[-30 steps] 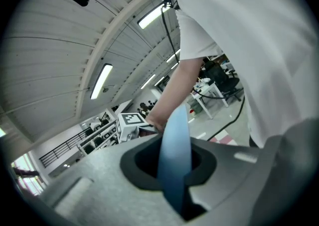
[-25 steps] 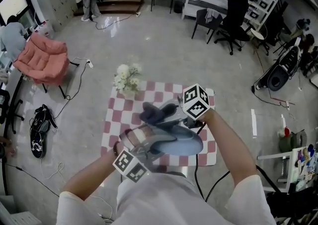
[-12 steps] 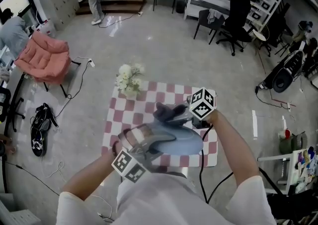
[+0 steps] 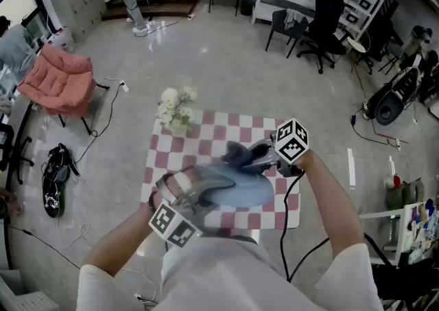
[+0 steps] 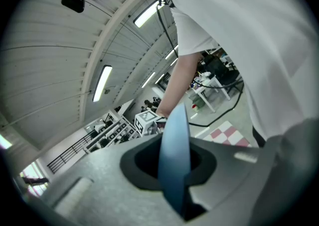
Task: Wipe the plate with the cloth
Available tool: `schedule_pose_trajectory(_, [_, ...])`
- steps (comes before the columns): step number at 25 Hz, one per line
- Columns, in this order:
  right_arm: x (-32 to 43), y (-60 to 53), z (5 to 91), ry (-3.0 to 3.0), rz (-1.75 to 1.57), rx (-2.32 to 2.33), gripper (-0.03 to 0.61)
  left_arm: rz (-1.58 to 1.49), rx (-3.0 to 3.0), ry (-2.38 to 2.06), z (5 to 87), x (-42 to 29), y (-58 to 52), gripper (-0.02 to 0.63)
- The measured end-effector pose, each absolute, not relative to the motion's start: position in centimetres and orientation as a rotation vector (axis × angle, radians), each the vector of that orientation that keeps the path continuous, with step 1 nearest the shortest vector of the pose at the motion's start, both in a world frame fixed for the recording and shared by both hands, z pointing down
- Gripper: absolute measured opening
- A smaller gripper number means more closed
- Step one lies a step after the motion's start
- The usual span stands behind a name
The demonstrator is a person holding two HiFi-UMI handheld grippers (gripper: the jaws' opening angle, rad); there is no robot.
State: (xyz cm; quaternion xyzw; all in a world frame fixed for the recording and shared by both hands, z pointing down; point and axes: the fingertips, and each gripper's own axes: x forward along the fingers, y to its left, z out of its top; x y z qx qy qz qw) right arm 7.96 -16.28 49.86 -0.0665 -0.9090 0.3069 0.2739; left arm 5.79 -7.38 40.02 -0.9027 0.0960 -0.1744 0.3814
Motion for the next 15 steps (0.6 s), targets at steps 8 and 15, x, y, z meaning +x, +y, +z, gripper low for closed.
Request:
schedule_pose_trajectory(8, [8.5,-14.8,48.0,-2.445,0.834,-0.253,0.118,-0.469,-2.29,0.251,40.5,5.7,-7.8,0.038])
schedule_pose_trajectory(15, [7.6,-13.1,45.5,-2.485,0.829,-0.362,0.117,-0.504,-2.255,0.245,41.2,6.2,-7.7,0.038])
